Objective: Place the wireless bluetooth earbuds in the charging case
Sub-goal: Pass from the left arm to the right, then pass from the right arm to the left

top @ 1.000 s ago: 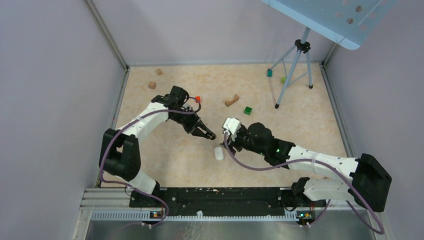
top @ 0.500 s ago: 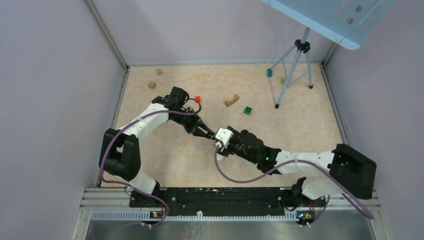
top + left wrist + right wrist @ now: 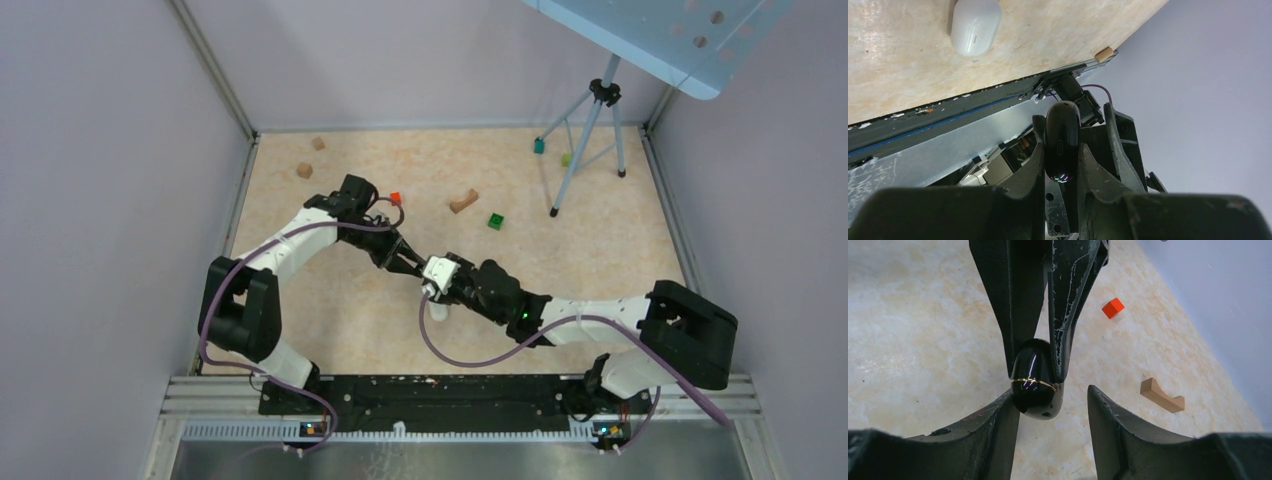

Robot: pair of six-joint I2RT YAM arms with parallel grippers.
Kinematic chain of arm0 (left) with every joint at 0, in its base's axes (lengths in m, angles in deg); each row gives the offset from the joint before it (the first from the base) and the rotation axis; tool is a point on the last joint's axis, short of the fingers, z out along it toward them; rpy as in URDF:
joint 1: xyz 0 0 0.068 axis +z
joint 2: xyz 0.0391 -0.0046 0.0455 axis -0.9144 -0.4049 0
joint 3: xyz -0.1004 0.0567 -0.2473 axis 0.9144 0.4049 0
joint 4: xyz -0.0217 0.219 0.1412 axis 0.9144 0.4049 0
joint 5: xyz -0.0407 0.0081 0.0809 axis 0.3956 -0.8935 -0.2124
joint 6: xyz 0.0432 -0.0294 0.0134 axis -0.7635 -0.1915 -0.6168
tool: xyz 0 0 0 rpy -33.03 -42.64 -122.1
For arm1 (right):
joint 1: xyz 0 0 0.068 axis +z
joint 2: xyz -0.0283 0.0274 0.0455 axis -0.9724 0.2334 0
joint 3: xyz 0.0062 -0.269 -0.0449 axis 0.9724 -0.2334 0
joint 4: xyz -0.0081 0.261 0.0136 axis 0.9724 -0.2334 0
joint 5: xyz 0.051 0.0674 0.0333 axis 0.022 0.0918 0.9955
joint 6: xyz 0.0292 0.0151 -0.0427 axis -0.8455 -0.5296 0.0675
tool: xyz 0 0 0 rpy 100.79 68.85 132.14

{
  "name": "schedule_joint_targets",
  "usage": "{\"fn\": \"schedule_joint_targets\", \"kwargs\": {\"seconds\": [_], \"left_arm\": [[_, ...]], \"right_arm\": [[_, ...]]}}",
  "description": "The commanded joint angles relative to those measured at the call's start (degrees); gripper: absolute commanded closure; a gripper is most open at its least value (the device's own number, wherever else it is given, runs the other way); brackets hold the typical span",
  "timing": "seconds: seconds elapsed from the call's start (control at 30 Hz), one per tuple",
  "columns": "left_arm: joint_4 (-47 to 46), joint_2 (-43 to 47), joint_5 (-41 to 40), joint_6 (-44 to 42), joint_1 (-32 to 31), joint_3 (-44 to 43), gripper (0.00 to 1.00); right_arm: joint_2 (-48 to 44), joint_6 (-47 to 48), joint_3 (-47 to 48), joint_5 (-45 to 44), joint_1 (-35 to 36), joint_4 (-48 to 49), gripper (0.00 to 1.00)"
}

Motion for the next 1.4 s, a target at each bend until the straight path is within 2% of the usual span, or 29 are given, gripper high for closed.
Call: {"fn": "schedule_joint_targets", "kwargs": {"seconds": [0.0, 0.13, 0.37, 0.4, 0.43, 0.5, 0.57, 0.6, 0.67, 0.87, 0.93, 1.0, 1.07, 1.13, 1.27, 1.37], "left_arm": [[-1.7, 1.0, 1.7, 0.6, 0.1, 1.1, 1.0], [-1.8, 0.9, 2.2, 0.6, 0.1, 1.4, 1.0], [-2.7, 1.5, 1.9, 0.9, 0.1, 1.5, 1.0], [-2.9, 1.5, 2.1, 1.0, 0.2, 1.6, 0.95], [-3.0, 1.4, 2.2, 1.1, 0.2, 1.6, 0.87], [-3.3, 1.4, 2.4, 1.3, 0.2, 1.6, 0.64], [-3.8, 1.9, 2.0, 1.4, 0.2, 1.3, 0.3], [-4.0, 2.2, 1.8, 1.6, 0.2, 1.0, 0.19], [-3.7, 2.7, 1.2, 1.6, 0.5, 0.1, 0.02], [-1.1, 4.0, 1.3, -3.7, 4.9, -1.6, 0.01], [-2.7, 5.4, 0.6, -6.3, 6.3, -2.1, 0.01], [-3.8, 6.3, -1.3, -12.4, 6.4, -4.0, 0.01], [-3.3, 6.0, -1.9, -20.7, 6.5, -6.3, 0.01], [-0.7, 5.7, -6.9, -25.7, 6.4, -9.0, 0.01], [-3.1, 8.1, -15.1, -27.8, 6.5, -9.1, 0.01], [-8.9, 10.3, -12.4, -28.4, 6.6, -6.4, 0.01]], "right_arm": [[0.5, 0.0, 3.2, -0.3, 0.7, 5.0, 0.51], [1.4, 0.1, 3.8, 0.1, 0.7, 4.9, 0.59], [0.7, -0.9, 4.4, -0.5, 0.7, 3.5, 0.91], [0.5, -1.2, 4.6, -0.5, 0.7, 2.7, 0.97], [0.4, -1.5, 4.6, -0.5, 0.7, 2.3, 1.0], [0.0, -2.0, 4.0, -1.3, 0.7, 2.3, 1.0], [-0.6, -2.2, 3.1, -2.3, 0.7, 2.8, 1.0], [-0.8, -2.6, 2.8, -2.8, 0.7, 2.8, 1.0], [-1.6, -4.2, 3.1, -3.3, 0.7, -0.1, 1.0], [-5.4, -13.4, 7.3, 1.1, -0.9, -17.6, 1.0], [-8.2, -20.5, 7.3, 6.4, -4.5, -21.5, 1.0], [-10.4, -30.1, 8.5, 17.3, -10.1, -25.6, 1.0], [-11.4, -37.3, 9.4, 28.3, -15.3, -27.2, 1.0], [-11.9, -41.3, 10.0, 33.6, -18.7, -28.5, 1.0], [-12.1, -47.9, 10.1, 41.7, -24.4, -28.4, 1.0], [-12.0, -55.4, 8.0, 47.3, -28.5, -21.6, 1.0]]}}
